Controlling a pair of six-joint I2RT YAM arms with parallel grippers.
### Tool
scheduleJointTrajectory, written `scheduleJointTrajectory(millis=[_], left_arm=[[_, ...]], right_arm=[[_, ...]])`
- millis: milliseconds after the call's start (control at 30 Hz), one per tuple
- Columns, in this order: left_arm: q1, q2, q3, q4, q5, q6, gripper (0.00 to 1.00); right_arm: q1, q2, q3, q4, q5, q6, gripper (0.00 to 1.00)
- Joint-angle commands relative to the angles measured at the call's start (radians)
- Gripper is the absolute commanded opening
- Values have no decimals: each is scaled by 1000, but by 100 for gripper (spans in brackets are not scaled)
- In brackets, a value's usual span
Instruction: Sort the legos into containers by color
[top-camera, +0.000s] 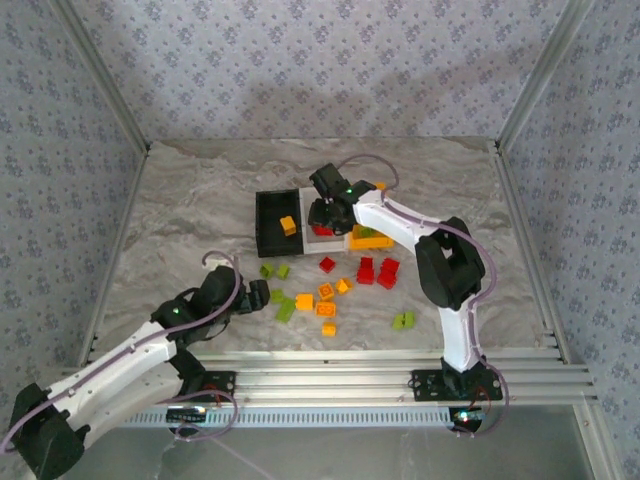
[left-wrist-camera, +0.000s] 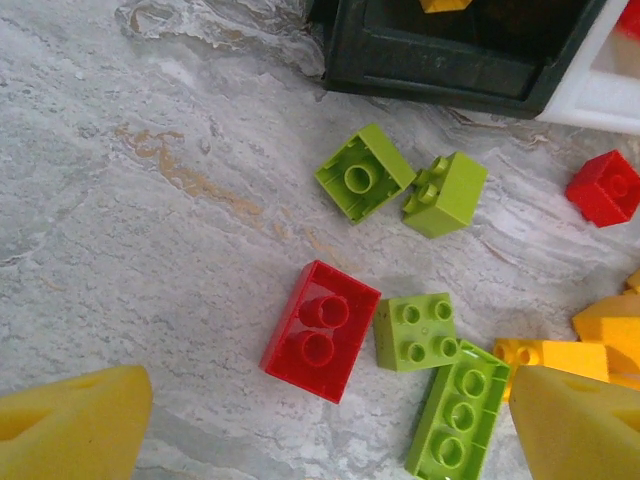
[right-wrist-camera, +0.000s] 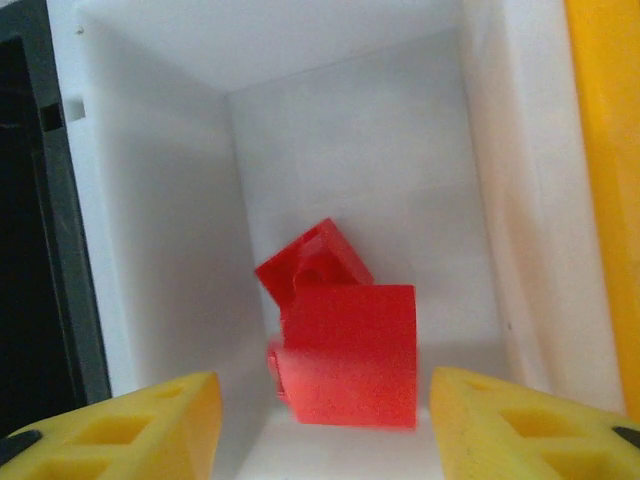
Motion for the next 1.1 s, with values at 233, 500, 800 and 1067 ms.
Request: scheduleJointTrajectory(millis=[233, 500, 800, 1067], left_arm=[[5, 173, 52, 82, 40, 114, 87], [-1, 357, 78, 116, 19, 149, 79], [-3, 451, 93, 126, -24, 144, 69], [-1, 503, 108, 132, -34, 136, 60]], right_arm=[[37, -227, -167, 73, 29, 10, 65], [65, -395, -342, 111, 82, 26, 65], [62, -458, -395, 111, 91, 37, 66], [57, -490, -424, 120, 97, 43, 66]])
